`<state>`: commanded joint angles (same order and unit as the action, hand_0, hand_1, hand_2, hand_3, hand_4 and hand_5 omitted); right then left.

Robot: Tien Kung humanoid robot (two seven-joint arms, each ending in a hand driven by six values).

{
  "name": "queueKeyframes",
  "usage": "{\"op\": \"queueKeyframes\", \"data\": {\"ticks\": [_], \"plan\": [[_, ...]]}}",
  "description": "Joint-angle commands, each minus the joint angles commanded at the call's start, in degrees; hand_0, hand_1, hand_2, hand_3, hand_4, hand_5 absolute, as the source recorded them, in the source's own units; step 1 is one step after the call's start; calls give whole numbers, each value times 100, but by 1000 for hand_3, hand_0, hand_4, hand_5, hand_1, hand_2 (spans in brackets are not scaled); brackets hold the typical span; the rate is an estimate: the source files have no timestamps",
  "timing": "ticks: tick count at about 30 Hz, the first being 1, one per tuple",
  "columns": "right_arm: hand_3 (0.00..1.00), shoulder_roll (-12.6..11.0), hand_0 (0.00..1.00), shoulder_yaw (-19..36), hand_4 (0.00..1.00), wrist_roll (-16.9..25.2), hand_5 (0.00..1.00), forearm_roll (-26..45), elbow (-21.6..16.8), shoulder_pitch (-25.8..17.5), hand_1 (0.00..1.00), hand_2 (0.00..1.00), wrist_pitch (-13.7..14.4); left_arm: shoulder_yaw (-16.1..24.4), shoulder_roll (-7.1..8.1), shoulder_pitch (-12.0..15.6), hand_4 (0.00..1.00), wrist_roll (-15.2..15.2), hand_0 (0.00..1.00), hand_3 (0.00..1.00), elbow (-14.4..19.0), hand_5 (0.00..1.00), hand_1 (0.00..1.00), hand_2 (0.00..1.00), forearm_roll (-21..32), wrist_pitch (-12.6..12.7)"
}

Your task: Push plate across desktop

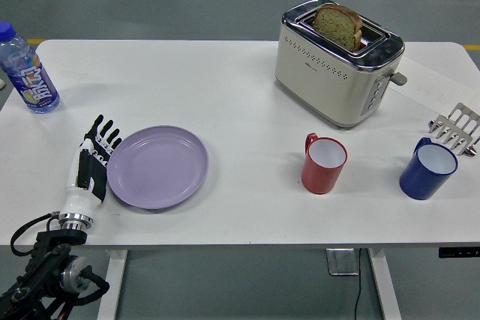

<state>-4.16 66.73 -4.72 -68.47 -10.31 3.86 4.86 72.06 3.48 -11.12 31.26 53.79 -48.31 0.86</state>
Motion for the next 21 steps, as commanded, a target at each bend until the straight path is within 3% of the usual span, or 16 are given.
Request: {"op": "queueKeyframes", "data": {"ticks": [10, 21], "plan": [[619, 2, 603, 1, 136, -7, 358, -12, 0, 4, 545, 640, -5, -158, -109, -86, 491, 11, 901, 998, -47, 998, 924, 973, 39, 6], [619, 9, 602, -6, 138, -5, 358, -17, 0, 5, 544, 638, -7, -200, -327, -200, 490, 3, 899, 998, -108, 998, 923, 973, -26, -4]]}}
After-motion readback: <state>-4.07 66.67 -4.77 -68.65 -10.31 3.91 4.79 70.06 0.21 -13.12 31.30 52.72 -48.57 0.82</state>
